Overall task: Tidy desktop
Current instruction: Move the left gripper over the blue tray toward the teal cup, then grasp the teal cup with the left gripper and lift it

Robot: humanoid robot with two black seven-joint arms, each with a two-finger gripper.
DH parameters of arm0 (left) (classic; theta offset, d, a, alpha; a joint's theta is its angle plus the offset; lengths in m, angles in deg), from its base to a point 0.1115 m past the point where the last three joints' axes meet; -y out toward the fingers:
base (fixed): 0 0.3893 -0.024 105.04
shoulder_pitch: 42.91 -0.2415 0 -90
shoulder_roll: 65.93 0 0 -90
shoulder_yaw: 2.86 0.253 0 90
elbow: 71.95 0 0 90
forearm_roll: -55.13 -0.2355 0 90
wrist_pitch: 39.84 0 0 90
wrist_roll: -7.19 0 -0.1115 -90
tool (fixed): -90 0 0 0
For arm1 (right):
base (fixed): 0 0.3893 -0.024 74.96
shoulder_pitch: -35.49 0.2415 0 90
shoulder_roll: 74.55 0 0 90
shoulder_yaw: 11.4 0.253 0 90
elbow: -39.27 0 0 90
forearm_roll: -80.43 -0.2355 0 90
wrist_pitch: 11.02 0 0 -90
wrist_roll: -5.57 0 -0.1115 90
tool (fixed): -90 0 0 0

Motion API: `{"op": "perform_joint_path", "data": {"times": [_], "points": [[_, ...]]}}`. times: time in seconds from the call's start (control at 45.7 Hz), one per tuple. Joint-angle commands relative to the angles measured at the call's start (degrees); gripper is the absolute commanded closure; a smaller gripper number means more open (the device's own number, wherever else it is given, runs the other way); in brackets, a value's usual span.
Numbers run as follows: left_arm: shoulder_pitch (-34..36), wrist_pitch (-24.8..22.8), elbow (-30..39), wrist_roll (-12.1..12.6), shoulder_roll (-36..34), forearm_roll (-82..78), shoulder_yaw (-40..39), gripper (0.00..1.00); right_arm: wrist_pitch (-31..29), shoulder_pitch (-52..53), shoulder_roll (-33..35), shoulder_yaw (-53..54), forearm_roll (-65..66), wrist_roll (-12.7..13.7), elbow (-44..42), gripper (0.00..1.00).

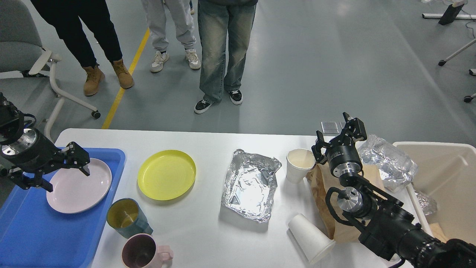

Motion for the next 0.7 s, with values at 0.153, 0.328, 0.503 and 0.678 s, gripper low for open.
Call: {"op": "perform_joint_path", "data": {"times": [0.153,0.328,0.503,0.678], "points": [[11.65,0.02,13.41,0.04,4.98,-0.18,11.85,0.04,0.00,0.00,0.00,0.00,0.02,0.00,-0.01,0.00],[8.76,0.02,13.33,-0.05,8.23,-0.09,8.87,0.04,0.00,0.00,0.00,0.00,0.02,0.00,-0.01,0.00],[2.35,0.02,13.15,0.04,12.00,0.00,4.38,0.04,0.00,0.00,0.00,0.00,0.02,0.00,-0.01,0.00],[-1.53,1.32,10.70,-0.14,15.00,0.18,2.27,0.04,0.00,0.00,0.00,0.00,0.02,0.00,-0.01,0.00]]}}
